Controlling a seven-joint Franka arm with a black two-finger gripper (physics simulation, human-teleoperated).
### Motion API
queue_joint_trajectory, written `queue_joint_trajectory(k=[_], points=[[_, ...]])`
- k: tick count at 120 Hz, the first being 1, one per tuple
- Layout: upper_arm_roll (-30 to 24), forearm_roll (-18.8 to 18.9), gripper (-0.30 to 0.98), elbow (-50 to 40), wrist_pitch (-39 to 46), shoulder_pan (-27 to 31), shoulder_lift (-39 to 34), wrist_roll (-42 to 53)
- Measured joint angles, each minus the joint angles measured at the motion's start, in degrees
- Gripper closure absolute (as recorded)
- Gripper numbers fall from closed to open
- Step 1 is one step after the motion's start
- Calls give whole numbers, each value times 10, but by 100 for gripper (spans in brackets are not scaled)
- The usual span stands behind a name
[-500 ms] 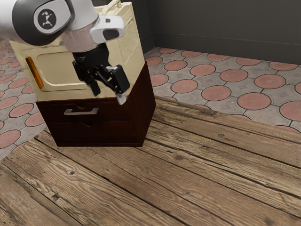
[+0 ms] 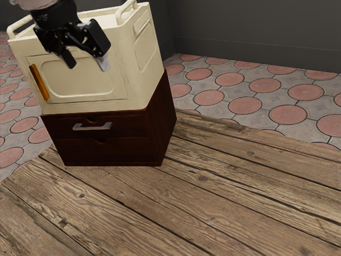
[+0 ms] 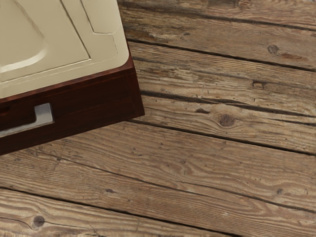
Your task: Pull the drawer handle with one arm to open the drawer
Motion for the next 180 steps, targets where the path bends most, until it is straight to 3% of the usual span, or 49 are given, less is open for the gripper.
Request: queue_joint_trajectory(k=[31,56,74,91,113,180], points=[[0,0,0,3,-17,-16,6,-258],[1,1,0,-2,-18,-29,4,-411],[38,-8,0,-128,24,-40,-59,-492],[69,-18,0,-267,97,-14,-118,-551],[92,-22,0,-369,195,-14,-158,-609],[169,-22,0,-511,434,-14,-155,-707]])
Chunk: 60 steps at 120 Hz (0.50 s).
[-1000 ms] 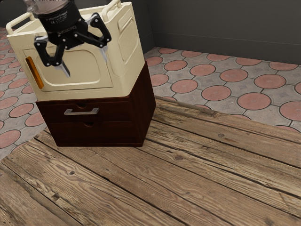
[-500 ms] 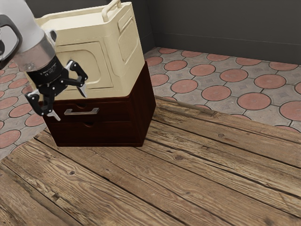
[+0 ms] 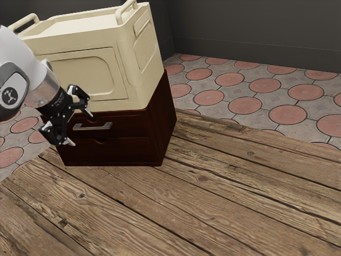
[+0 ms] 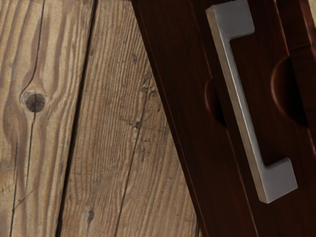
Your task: Pull the drawer handle with one arm to open the drawer
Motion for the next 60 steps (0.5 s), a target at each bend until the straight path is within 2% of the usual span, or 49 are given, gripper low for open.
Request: queue_joint_trajectory(k=[60], points=[[46,0,0,-28,93,0,30,-38]])
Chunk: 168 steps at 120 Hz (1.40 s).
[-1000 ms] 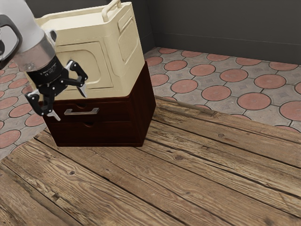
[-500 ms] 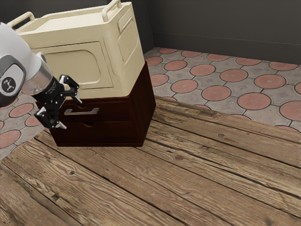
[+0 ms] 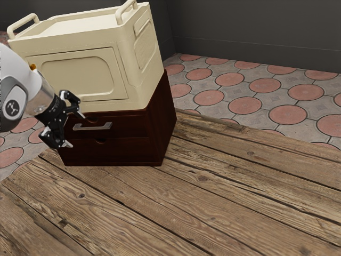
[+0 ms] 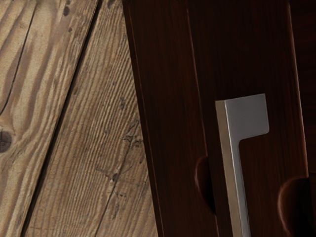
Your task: Pull the drawer handle with one arm to open the drawer
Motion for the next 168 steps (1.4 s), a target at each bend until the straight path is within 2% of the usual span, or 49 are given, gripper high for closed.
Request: queue_joint_trajectory(k=[52,122,142,168], points=[[0,-11,1,5,42,-2,38,-14],[-1,-14,6,1,49,-3,55,-23],[-2,-14,18,1,47,-3,55,-24],[-1,-13,52,2,41,-4,50,-26]])
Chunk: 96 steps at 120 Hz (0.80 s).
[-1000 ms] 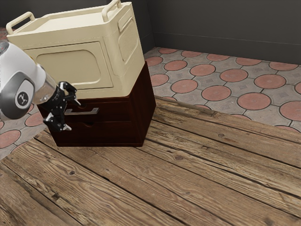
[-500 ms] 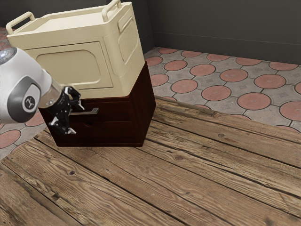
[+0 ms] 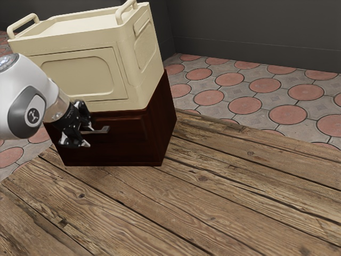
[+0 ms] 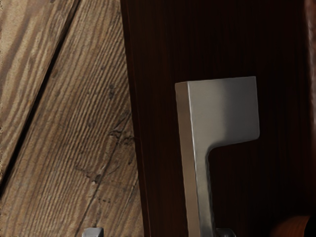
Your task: Pull the drawer handle with one arm to open the drawer
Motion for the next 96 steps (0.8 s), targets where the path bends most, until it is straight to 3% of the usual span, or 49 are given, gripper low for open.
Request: queue_joint_trajectory(k=[15,35,96], points=[[0,0,66,0,-6,0,-2,-1],[0,0,74,-1,-20,0,-13,-2],[0,2,79,-64,-64,0,-93,-3]])
